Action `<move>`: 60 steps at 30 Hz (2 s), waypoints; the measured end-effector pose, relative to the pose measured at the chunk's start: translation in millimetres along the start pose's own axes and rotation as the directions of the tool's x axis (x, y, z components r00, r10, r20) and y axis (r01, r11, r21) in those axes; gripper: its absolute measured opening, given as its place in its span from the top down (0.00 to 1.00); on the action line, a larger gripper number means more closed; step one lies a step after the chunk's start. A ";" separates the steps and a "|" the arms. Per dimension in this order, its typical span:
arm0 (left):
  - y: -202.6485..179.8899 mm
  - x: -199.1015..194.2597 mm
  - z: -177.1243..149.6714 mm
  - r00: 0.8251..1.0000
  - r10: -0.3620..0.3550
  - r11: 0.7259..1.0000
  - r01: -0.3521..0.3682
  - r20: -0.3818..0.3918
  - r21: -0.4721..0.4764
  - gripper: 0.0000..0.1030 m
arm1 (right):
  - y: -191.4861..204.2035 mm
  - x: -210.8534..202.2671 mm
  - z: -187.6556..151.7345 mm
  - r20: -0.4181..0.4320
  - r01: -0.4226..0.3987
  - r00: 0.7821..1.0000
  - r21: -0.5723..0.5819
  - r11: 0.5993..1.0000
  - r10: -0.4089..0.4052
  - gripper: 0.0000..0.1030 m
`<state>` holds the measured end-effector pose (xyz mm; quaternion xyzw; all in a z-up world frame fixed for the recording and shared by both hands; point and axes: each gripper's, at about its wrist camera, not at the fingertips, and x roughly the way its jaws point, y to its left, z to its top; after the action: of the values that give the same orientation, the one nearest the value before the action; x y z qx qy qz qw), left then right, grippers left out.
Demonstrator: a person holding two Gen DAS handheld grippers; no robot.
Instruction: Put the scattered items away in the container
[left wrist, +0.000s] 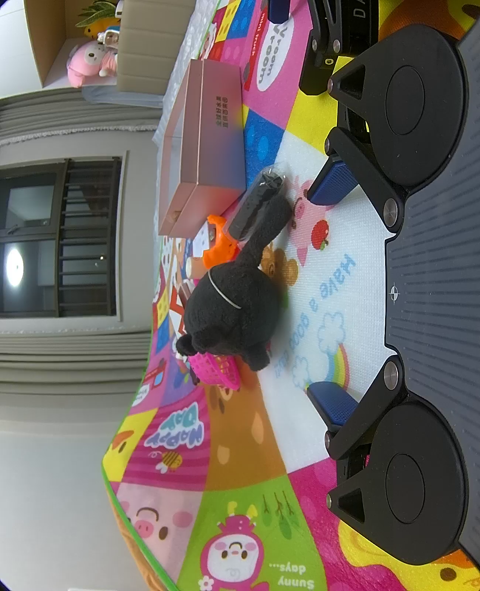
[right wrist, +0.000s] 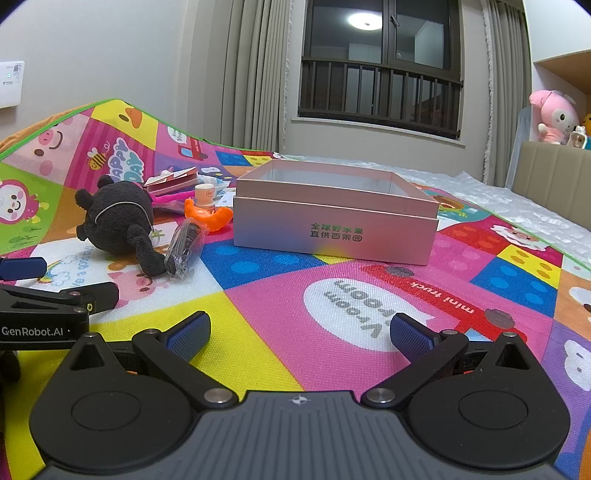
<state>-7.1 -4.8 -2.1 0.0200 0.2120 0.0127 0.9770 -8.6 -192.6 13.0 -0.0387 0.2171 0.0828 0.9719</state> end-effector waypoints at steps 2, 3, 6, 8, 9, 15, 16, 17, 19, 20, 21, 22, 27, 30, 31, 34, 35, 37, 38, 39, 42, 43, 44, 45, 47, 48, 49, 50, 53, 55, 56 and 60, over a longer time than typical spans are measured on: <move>0.0 0.0 0.0 1.000 0.000 1.000 0.000 -0.001 0.000 0.00 | 0.0 0.1 0.0 -0.001 0.000 1.000 0.000 1.000 0.000 0.00; 0.1 0.6 0.1 1.000 0.000 1.000 0.000 -0.003 0.001 0.00 | 0.3 0.1 0.0 -0.002 0.000 1.000 0.000 1.000 0.000 0.00; 0.9 0.1 1.7 1.000 -0.005 1.000 0.005 -0.010 -0.001 0.00 | -2.0 1.9 1.7 -0.020 -0.009 1.000 0.009 1.000 0.009 0.00; 1.6 0.3 3.0 1.000 -0.009 1.000 0.009 -0.021 -0.006 0.00 | -6.4 4.2 3.5 -0.040 -0.023 0.999 0.025 0.999 0.024 0.00; 2.0 0.9 4.0 0.999 -0.012 1.000 0.011 -0.029 -0.009 0.00 | -7.8 5.2 4.7 -0.053 -0.028 0.998 0.031 0.999 0.030 0.00; 7.3 -0.3 9.4 0.996 -0.049 0.999 0.046 -0.080 -0.028 0.00 | -9.5 4.3 8.6 -0.100 -0.048 0.994 0.039 0.998 0.051 0.00; 7.0 -2.1 8.9 0.995 -0.054 0.998 0.052 -0.082 -0.027 0.00 | -8.7 2.7 7.7 -0.106 -0.049 0.993 0.034 0.998 0.052 0.00; 6.5 -3.8 8.5 0.995 -0.058 0.998 0.056 -0.083 -0.022 0.00 | -7.8 1.5 7.0 -0.111 -0.049 0.992 0.027 0.998 0.051 0.00; 4.5 -6.6 8.1 0.994 -0.067 0.998 0.066 -0.086 -0.012 0.00 | -5.8 0.3 6.8 -0.125 -0.049 0.991 0.015 0.999 0.051 0.00; 4.1 -8.1 8.2 0.993 -0.073 0.997 0.072 -0.088 -0.012 0.00 | -6.0 0.9 7.7 -0.134 -0.052 0.990 0.011 0.999 0.053 0.00; 4.4 -10.0 8.6 0.993 -0.077 0.997 0.076 -0.087 -0.016 0.00 | -6.5 1.5 8.9 -0.144 -0.057 0.988 0.008 0.998 0.058 0.00; 5.2 -11.9 9.5 0.993 -0.078 0.997 0.076 -0.083 -0.025 0.00 | -7.8 2.2 10.2 -0.155 -0.063 0.986 0.014 0.998 0.064 0.00; 12.9 -17.4 13.2 0.994 -0.087 0.995 0.083 -0.067 -0.060 0.00 | -8.5 4.0 12.4 -0.179 -0.062 0.982 0.026 0.998 0.066 0.00; 16.3 -20.7 16.1 0.992 -0.095 0.993 0.089 -0.081 -0.073 0.00 | -7.4 3.5 12.4 -0.181 -0.060 0.981 0.023 0.998 0.063 0.00; 16.4 -22.5 17.2 0.992 -0.093 0.994 0.087 -0.085 -0.069 0.00 | -7.5 3.2 12.7 -0.180 -0.062 0.981 0.023 0.998 0.065 0.00; 17.2 -24.5 19.1 0.991 -0.101 0.994 0.096 -0.086 -0.053 0.00 | -5.4 -0.2 11.8 -0.163 -0.054 0.985 0.009 0.998 0.055 0.00; 18.0 -24.6 20.1 0.991 -0.100 0.994 0.096 -0.086 -0.049 0.00 | -3.3 -2.4 12.7 -0.155 -0.048 0.987 -0.005 0.999 0.047 0.00; 21.9 -25.0 23.3 0.993 -0.094 0.995 0.090 -0.077 -0.050 0.00 | -0.6 -7.9 18.0 -0.139 -0.069 0.988 -0.022 0.997 0.065 0.00; 24.7 -25.4 25.2 0.994 -0.088 0.995 0.084 -0.071 -0.058 0.00 | 1.1 -12.7 22.9 -0.116 -0.090 0.989 -0.025 0.996 0.086 0.00; 28.8 -25.7 27.5 0.995 -0.080 0.995 0.075 -0.065 -0.070 0.00 | 2.8 -15.8 27.6 -0.096 -0.096 0.991 -0.028 0.995 0.093 0.00; 42.5 -28.0 34.3 0.996 -0.071 0.991 0.065 -0.047 -0.120 0.00 | 12.0 -17.7 48.1 -0.075 -0.132 0.989 -0.052 0.990 0.128 0.25; 46.1 -28.1 37.6 0.996 -0.071 0.989 0.065 -0.047 -0.134 0.00 | 15.4 -13.0 55.3 -0.093 -0.152 0.985 -0.055 0.987 0.146 0.32; 49.3 -27.4 41.3 0.996 -0.072 0.987 0.064 -0.052 -0.146 0.00 | 18.8 -5.8 62.9 -0.115 -0.174 0.979 -0.050 0.983 0.168 0.42; 51.6 -26.4 45.8 0.995 -0.074 0.986 0.064 -0.060 -0.151 0.00 | 22.5 3.3 70.1 -0.133 -0.191 0.974 -0.038 0.981 0.185 0.46; 54.5 -26.5 54.9 0.995 -0.069 0.987 0.057 -0.072 -0.148 0.00 | 29.5 19.5 80.1 -0.138 -0.207 0.970 -0.024 0.978 0.201 0.47; 55.5 -27.9 60.0 0.995 -0.061 0.988 0.050 -0.073 -0.143 0.00 | 33.4 29.8 84.4 -0.144 -0.216 0.967 -0.014 0.976 0.212 0.47; 57.2 -30.1 65.9 0.996 -0.052 0.989 0.042 -0.070 -0.138 0.00 | 36.1 39.2 86.8 -0.156 -0.225 0.962 0.001 0.974 0.223 0.47; 58.0 -31.6 70.7 0.997 -0.042 0.990 0.033 -0.067 -0.135 0.00 | 38.9 50.5 89.2 -0.175 -0.240 0.955 0.020 0.971 0.239 0.48; 57.2 -34.6 82.5 0.998 -0.019 0.992 0.012 -0.061 -0.122 0.00 | 48.1 77.9 87.7 -0.220 -0.259 0.940 0.030 0.965 0.259 0.56; 53.3 -33.3 86.7 0.998 -0.014 0.994 0.006 -0.068 -0.111 0.00 | 48.8 89.7 82.0 -0.261 -0.263 0.929 0.031 0.964 0.262 0.67; 50.8 -31.7 87.5 0.997 -0.013 0.994 0.006 -0.074 -0.105 0.00 | 45.8 90.0 81.4 -0.262 -0.267 0.927 0.038 0.963 0.268 0.71; 37.3 -20.0 85.9 0.994 -0.019 0.997 0.010 -0.112 -0.076 0.00 | 25.2 70.0 78.9 -0.272 -0.299 0.918 0.003 0.954 0.288 0.80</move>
<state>9.7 28.9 86.0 -0.0193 0.2661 0.0146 0.9636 82.1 -149.0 53.2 -0.0354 0.3491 0.2258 0.9088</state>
